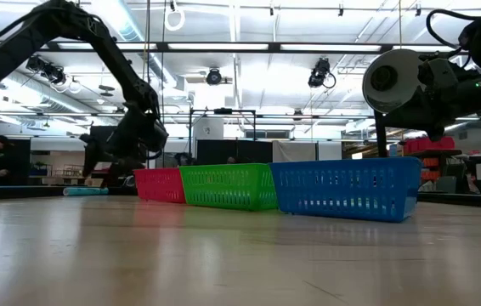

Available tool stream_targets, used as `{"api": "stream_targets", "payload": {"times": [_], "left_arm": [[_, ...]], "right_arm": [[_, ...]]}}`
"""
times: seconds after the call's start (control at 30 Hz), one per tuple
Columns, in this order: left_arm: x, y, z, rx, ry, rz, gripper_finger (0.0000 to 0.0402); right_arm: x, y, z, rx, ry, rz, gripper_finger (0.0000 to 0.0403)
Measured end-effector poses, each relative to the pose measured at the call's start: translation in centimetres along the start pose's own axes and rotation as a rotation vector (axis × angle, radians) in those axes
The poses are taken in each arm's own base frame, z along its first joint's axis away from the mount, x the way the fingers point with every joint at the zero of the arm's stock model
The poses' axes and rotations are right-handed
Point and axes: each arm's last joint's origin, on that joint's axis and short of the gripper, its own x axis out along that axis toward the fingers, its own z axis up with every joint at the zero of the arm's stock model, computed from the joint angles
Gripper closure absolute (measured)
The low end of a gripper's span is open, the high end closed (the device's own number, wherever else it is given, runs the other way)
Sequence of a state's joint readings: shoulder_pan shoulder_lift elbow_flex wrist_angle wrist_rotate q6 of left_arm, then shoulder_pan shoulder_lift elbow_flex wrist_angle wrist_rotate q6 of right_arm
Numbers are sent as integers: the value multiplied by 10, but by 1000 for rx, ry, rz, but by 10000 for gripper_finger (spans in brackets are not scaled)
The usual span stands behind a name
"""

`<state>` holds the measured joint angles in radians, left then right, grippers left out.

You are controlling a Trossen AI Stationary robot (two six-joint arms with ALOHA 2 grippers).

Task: Pick & Place Markers
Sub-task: Put the light blue highlighter pen into the green bin

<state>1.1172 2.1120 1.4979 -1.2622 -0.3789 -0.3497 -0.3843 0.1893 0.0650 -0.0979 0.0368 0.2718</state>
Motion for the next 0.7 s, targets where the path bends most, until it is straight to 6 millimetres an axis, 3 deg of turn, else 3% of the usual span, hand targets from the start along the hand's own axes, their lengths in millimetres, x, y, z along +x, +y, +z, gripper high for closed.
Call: {"api": "stream_targets", "payload": {"times": [0.23, 0.4, 0.57, 0.7], "left_arm": [[15, -8, 9, -22, -34, 113, 118], [23, -16, 14, 67, -49, 166, 118], [24, -17, 15, 119, -45, 126, 120], [26, -15, 18, 143, -28, 18, 155]], "right_arm": [[0, 0, 0, 0, 0, 0, 403], [0, 0, 0, 0, 0, 0, 403], [0, 0, 0, 0, 0, 0, 403], [0, 0, 0, 0, 0, 0, 403]]}}
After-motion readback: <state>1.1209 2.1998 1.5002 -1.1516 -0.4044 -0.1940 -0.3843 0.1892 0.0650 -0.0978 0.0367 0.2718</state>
